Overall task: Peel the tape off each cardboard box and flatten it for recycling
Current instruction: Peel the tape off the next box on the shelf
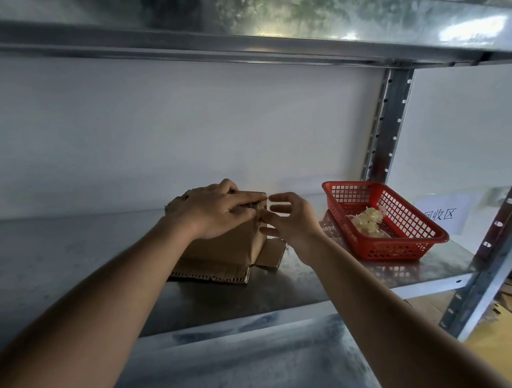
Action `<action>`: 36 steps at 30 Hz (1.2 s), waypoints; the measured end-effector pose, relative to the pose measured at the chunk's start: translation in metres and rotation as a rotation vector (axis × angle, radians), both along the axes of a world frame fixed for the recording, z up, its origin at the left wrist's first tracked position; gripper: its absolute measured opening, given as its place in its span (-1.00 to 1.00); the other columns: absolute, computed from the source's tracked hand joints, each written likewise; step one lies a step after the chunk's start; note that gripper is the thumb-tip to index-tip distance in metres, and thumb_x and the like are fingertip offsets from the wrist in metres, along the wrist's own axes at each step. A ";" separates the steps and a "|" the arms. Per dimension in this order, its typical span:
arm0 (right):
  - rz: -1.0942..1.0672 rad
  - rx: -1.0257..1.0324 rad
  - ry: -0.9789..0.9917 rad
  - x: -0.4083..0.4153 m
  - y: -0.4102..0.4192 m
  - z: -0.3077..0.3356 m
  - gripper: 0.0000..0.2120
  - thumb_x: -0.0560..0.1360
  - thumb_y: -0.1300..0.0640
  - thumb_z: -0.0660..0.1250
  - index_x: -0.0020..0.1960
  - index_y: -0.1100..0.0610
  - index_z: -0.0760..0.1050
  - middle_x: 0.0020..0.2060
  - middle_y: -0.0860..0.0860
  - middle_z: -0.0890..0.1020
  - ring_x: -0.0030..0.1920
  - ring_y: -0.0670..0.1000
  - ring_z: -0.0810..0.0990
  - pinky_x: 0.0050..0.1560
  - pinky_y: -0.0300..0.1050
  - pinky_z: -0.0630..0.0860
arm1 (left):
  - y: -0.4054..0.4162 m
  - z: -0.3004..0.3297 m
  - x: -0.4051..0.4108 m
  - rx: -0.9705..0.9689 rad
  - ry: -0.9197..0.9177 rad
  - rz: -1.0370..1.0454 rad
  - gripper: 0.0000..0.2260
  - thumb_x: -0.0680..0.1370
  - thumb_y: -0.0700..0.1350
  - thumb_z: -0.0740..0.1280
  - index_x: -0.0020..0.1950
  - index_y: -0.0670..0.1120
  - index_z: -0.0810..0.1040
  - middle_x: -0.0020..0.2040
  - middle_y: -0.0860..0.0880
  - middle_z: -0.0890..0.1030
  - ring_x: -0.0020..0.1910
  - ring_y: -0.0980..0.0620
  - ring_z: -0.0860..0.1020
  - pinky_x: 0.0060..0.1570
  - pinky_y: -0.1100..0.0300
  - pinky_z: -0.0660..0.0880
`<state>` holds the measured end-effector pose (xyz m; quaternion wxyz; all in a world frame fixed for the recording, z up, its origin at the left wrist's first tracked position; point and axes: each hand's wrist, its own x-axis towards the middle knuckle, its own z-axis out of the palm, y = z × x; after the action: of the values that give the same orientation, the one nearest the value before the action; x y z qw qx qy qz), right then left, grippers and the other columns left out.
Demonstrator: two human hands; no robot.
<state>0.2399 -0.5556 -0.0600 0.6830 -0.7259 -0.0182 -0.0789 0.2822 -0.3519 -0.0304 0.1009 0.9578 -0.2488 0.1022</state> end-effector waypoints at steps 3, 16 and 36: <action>-0.018 -0.019 -0.017 -0.002 0.003 -0.002 -0.87 0.54 0.16 0.53 0.06 0.19 0.71 -0.08 0.08 0.76 -0.02 0.12 0.76 -0.03 0.04 0.73 | 0.000 0.001 -0.001 -0.001 0.008 0.006 -0.58 0.49 0.54 -0.09 0.35 0.71 0.15 0.32 0.21 0.35 0.20 0.12 0.39 0.12 0.02 0.32; -0.201 0.156 0.108 -0.001 0.013 -0.015 -0.78 0.38 0.20 0.61 -0.12 0.35 0.68 -0.22 0.21 0.75 -0.09 0.19 0.77 0.08 0.17 0.70 | -0.001 0.004 -0.009 0.027 0.025 0.006 -0.54 0.52 0.52 -0.05 0.43 0.63 0.15 0.37 0.16 0.34 0.33 0.05 0.40 0.19 0.02 0.28; -0.400 -0.284 -0.044 -0.031 -0.004 -0.002 -0.83 0.34 0.14 0.69 -0.14 0.12 0.74 -0.25 0.01 0.75 -0.17 0.03 0.75 0.01 0.08 0.70 | -0.023 0.006 -0.003 0.101 0.014 0.079 -0.52 0.56 0.50 -0.15 0.47 0.54 0.13 0.43 -0.04 0.35 0.40 -0.21 0.40 0.26 -0.18 0.34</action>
<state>0.2091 -0.5598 -0.0615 0.5442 -0.8019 0.1000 -0.2252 0.2797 -0.3752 -0.0241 0.0503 0.9714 -0.2151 0.0866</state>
